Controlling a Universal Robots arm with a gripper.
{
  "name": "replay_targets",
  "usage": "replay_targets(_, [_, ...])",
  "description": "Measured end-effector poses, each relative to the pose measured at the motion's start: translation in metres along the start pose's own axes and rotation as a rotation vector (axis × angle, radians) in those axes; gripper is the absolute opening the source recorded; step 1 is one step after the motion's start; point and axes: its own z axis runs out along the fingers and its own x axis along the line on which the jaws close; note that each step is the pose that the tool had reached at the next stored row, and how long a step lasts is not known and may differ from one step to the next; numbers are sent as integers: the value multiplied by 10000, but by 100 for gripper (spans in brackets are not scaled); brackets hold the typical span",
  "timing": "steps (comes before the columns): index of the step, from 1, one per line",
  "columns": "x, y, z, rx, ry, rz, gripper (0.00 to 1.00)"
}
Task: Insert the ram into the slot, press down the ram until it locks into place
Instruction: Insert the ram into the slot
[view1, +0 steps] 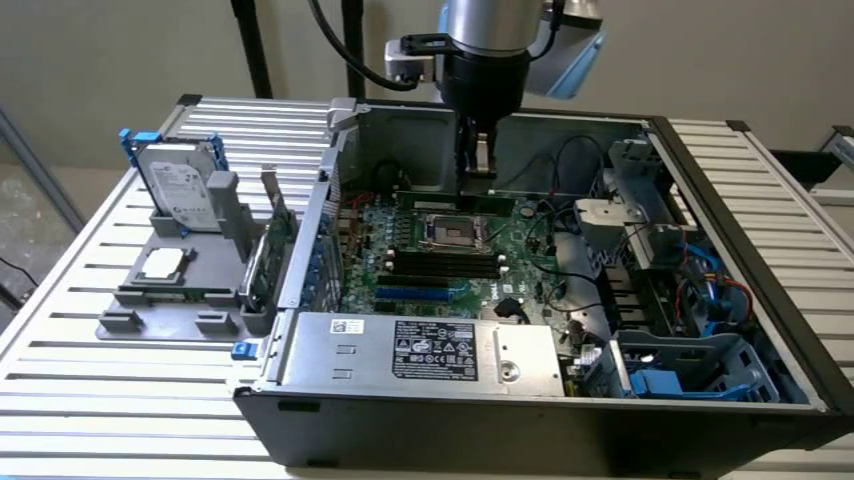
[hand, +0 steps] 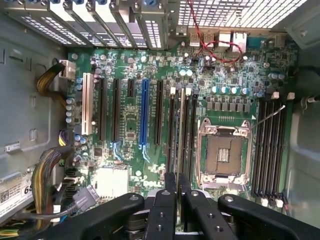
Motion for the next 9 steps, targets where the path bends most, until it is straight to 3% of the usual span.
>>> replay_targets(9, [-4,2,164,33,0,1,14])
